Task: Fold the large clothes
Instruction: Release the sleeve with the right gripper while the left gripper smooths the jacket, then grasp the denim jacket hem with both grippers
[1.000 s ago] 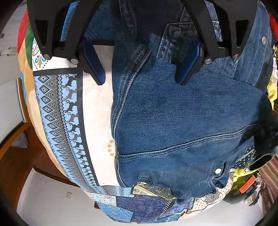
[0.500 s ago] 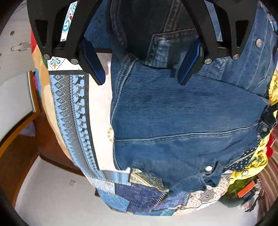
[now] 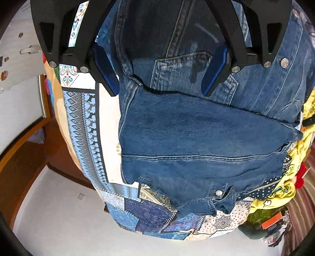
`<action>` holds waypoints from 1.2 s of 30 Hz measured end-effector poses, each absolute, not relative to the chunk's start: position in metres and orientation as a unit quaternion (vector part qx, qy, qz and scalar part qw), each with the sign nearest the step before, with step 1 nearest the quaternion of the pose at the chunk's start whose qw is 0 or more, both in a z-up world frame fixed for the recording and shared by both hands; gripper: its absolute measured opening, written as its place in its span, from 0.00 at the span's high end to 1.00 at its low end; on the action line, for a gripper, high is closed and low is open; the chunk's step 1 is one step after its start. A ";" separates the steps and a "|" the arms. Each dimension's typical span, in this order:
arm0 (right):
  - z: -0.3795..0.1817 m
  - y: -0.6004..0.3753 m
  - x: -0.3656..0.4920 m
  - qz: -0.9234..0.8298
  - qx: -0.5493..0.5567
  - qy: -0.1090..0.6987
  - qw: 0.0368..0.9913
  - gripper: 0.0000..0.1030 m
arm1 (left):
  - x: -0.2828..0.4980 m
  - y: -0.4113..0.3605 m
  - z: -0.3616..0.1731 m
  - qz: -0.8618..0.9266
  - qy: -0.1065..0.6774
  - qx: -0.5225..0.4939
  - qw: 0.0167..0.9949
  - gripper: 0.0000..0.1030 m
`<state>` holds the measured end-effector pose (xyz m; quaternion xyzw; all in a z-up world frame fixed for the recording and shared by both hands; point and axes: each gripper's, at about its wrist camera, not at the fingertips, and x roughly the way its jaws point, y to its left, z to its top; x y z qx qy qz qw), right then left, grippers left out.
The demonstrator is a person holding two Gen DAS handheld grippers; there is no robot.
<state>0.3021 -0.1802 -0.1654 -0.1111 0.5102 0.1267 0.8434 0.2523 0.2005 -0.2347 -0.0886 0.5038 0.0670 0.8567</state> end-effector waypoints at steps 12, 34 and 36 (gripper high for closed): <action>-0.135 -0.197 0.263 0.124 -0.097 0.474 0.866 0.20 | 0.205 0.194 -0.177 0.080 0.455 -0.074 0.884 0.33; -0.180 -0.279 0.196 0.146 0.078 0.551 0.818 0.20 | 0.132 0.176 -0.249 0.018 0.542 -0.210 0.813 0.29; -0.185 -0.284 0.196 0.149 0.107 0.553 0.813 0.20 | 0.132 0.168 -0.255 0.008 0.547 -0.210 0.810 0.29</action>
